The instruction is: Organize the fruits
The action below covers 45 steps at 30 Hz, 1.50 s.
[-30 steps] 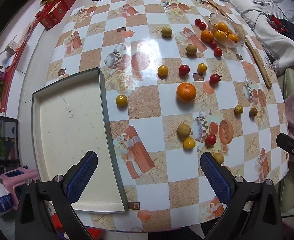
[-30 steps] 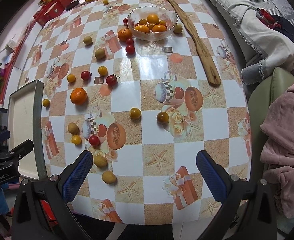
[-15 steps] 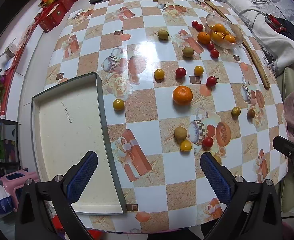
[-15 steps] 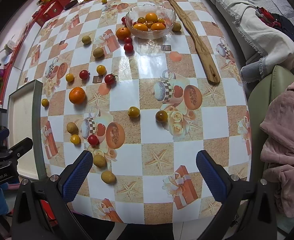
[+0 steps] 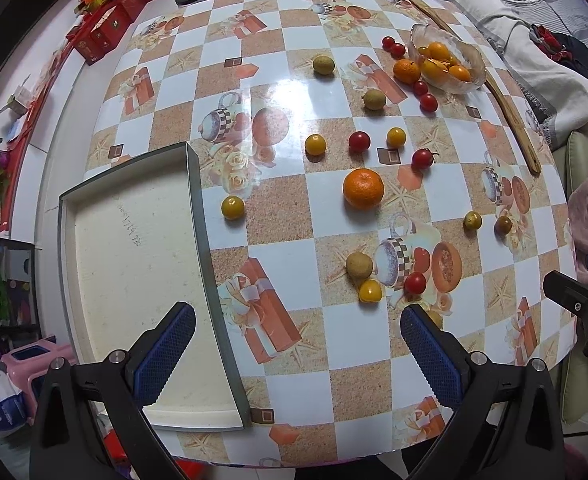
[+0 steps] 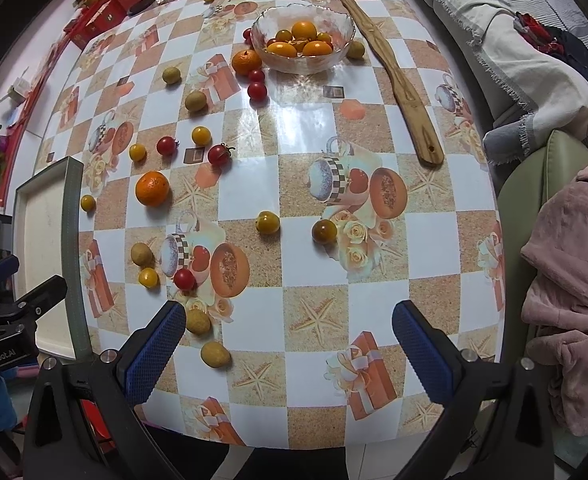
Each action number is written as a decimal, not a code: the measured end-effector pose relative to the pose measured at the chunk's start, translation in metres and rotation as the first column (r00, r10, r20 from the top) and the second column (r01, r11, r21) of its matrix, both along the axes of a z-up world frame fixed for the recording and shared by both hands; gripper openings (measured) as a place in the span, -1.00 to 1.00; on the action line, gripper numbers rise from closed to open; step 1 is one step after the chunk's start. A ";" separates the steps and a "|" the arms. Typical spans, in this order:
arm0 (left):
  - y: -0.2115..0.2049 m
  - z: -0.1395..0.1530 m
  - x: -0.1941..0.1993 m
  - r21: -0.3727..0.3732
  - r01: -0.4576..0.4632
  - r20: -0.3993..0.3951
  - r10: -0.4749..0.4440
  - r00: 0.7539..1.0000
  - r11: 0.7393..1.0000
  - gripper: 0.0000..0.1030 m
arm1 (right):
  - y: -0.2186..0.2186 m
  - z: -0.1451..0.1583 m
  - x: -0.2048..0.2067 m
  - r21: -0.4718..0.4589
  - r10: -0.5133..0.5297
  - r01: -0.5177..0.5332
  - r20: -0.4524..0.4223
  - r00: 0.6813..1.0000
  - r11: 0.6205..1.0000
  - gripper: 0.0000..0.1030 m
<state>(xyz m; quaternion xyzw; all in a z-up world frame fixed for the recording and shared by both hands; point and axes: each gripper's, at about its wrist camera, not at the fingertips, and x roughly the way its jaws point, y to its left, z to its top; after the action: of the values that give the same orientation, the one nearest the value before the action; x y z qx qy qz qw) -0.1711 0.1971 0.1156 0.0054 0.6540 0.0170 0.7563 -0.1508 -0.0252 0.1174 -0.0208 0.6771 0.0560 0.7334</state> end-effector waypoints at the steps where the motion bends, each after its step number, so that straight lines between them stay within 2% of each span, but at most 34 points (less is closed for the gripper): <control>1: 0.000 -0.001 0.000 0.000 0.001 -0.001 -0.001 1.000 1.000 1.00 | 0.000 -0.001 0.001 0.000 -0.001 0.001 -0.002 1.000 1.000 1.00; 23: -0.007 -0.021 0.009 0.015 0.006 -0.033 -0.006 0.999 1.000 1.00 | -0.014 -0.021 0.006 -0.014 -0.012 0.011 -0.052 0.999 1.000 1.00; 35: -0.021 -0.043 0.040 0.039 0.035 0.003 -0.035 0.999 0.999 1.00 | -0.027 -0.049 0.014 -0.016 -0.019 0.018 -0.065 0.998 1.000 1.00; 41: -0.032 -0.055 0.065 0.032 0.063 0.046 -0.065 0.997 0.997 1.00 | -0.015 -0.060 0.023 0.030 0.035 -0.034 -0.036 0.999 0.999 0.99; 44: -0.036 -0.062 0.076 0.034 0.074 0.063 -0.076 0.995 0.997 1.00 | 0.001 -0.064 0.029 0.070 0.100 -0.099 -0.012 0.995 0.993 0.88; 45: -0.036 -0.064 0.079 0.033 0.073 0.066 -0.075 0.995 0.997 1.00 | 0.006 -0.066 0.032 0.077 0.124 -0.123 -0.005 0.992 0.989 0.78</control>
<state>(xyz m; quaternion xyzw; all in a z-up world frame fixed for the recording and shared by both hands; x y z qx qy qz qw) -0.0922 0.1608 0.0518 0.0408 0.6273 -0.0008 0.7777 -0.1192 -0.0190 0.0515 -0.0343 0.6753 0.1275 0.7256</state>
